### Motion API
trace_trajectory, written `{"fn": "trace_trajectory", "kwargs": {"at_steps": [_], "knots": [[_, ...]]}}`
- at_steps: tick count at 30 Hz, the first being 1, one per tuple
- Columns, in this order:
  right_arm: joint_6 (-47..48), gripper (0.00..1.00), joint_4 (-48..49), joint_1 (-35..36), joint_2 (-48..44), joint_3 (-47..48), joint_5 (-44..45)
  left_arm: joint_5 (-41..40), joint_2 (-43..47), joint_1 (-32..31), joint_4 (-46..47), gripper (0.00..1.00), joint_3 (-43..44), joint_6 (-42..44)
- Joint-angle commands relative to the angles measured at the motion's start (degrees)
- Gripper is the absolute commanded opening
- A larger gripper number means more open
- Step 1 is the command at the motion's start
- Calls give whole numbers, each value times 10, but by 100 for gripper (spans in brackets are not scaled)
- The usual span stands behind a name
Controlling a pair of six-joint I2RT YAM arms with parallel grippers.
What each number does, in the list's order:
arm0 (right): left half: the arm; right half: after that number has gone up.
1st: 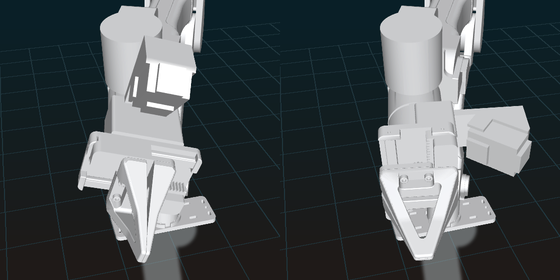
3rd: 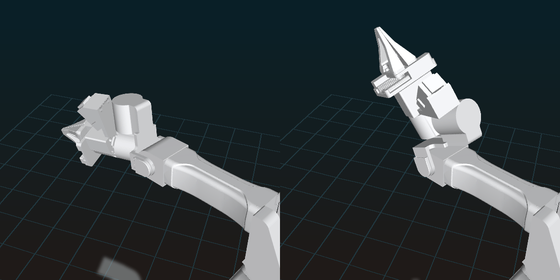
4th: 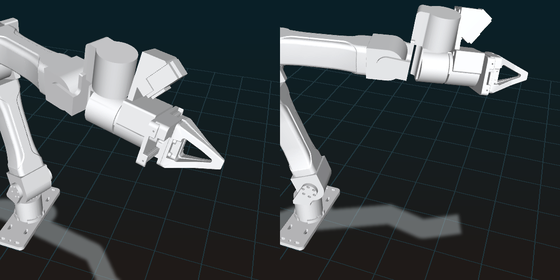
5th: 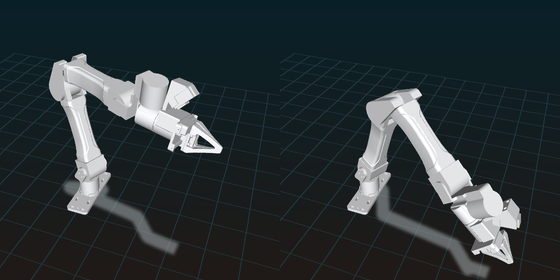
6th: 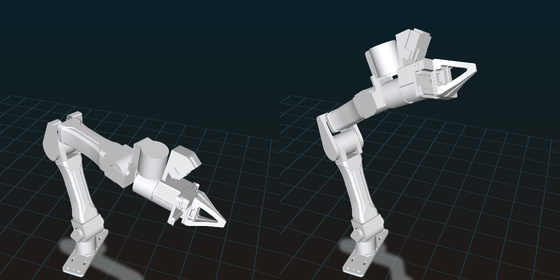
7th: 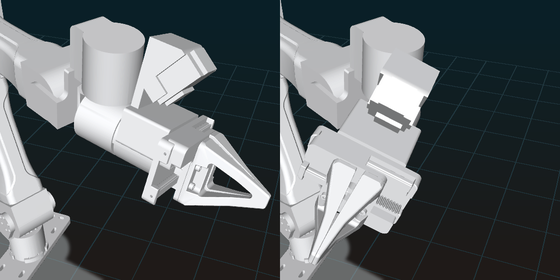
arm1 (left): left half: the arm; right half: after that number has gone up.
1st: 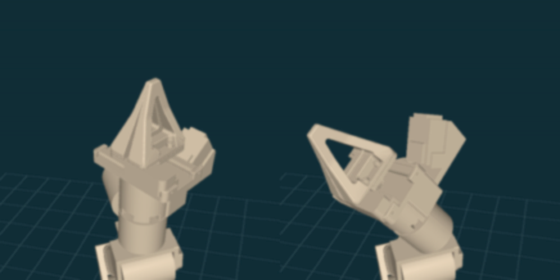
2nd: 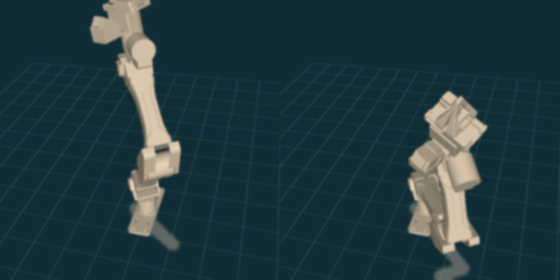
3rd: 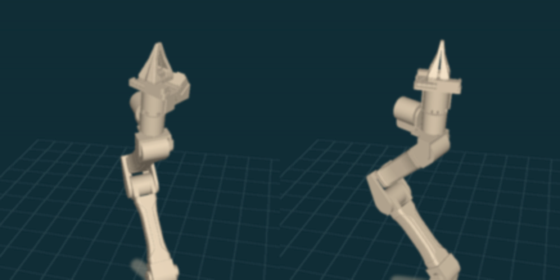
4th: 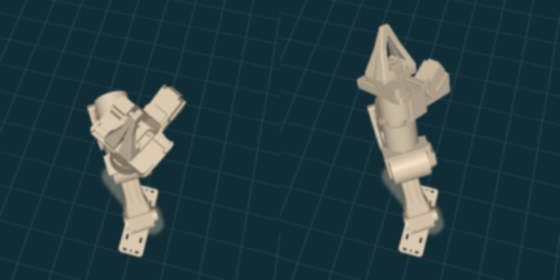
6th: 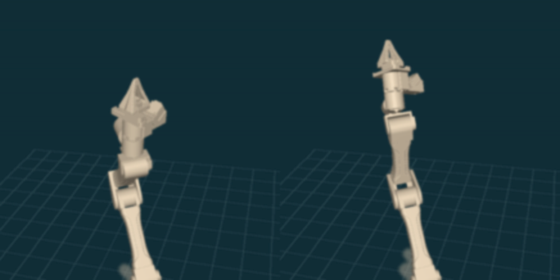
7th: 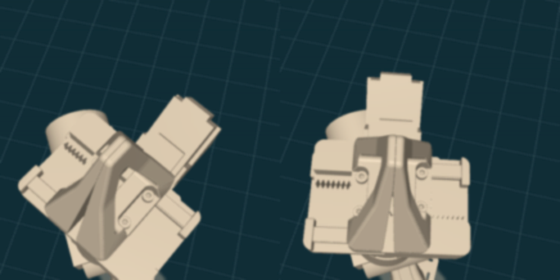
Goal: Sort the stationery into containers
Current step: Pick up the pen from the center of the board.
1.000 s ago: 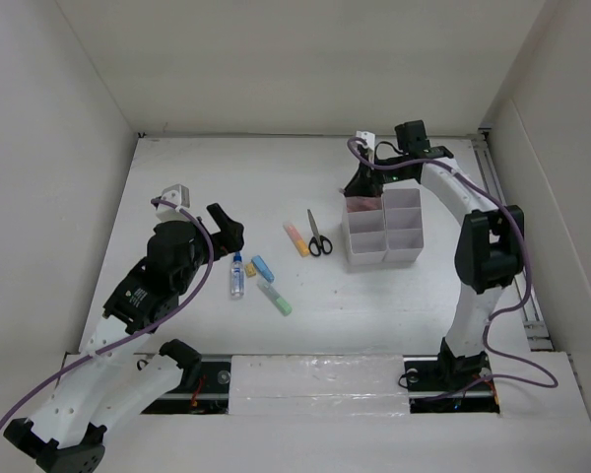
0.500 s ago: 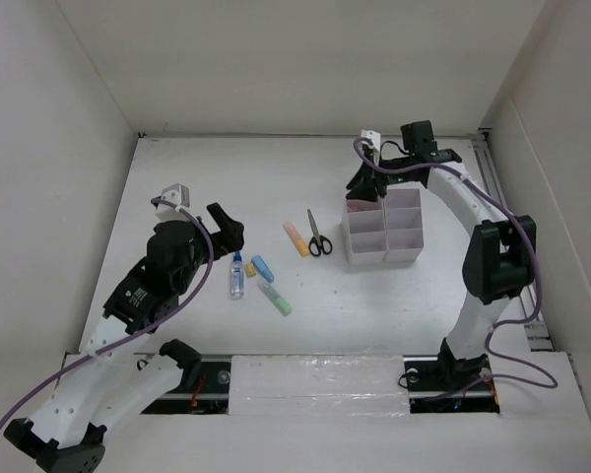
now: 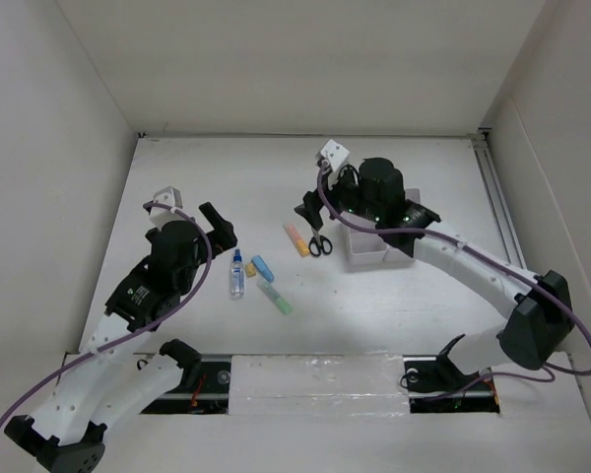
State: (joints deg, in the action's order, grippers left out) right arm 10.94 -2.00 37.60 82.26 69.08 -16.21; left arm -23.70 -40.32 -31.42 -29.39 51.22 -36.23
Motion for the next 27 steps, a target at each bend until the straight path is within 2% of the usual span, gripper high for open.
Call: {"fn": "trace_trajectory", "kwargs": {"at_steps": [1, 4, 6, 8, 13, 18, 23, 27], "knots": [[-128, 100, 96, 46, -3, -12, 204, -78, 8, 0, -26, 100, 22, -33], [-164, 100, 70, 92, 65, 13, 287, -67, 20, 0, -25, 100, 22, -41], [-205, 100, 58, 102, 123, 51, 294, -61, 20, 0, -19, 100, 22, -33], [-231, 100, 58, 121, 146, 78, 345, -61, 20, 0, -19, 100, 22, -33], [-232, 100, 96, 130, 171, 78, 323, -61, 25, 0, -19, 100, 17, -33], [-247, 100, 3, 107, 224, 133, 334, -61, 30, 0, -19, 100, 17, -28], [-241, 91, -22, 76, 271, 138, 228, -56, 36, 0, -19, 100, 17, -28], [-241, 88, -33, 76, 292, 125, 228, -50, 36, 0, -14, 100, 17, -22]]}}
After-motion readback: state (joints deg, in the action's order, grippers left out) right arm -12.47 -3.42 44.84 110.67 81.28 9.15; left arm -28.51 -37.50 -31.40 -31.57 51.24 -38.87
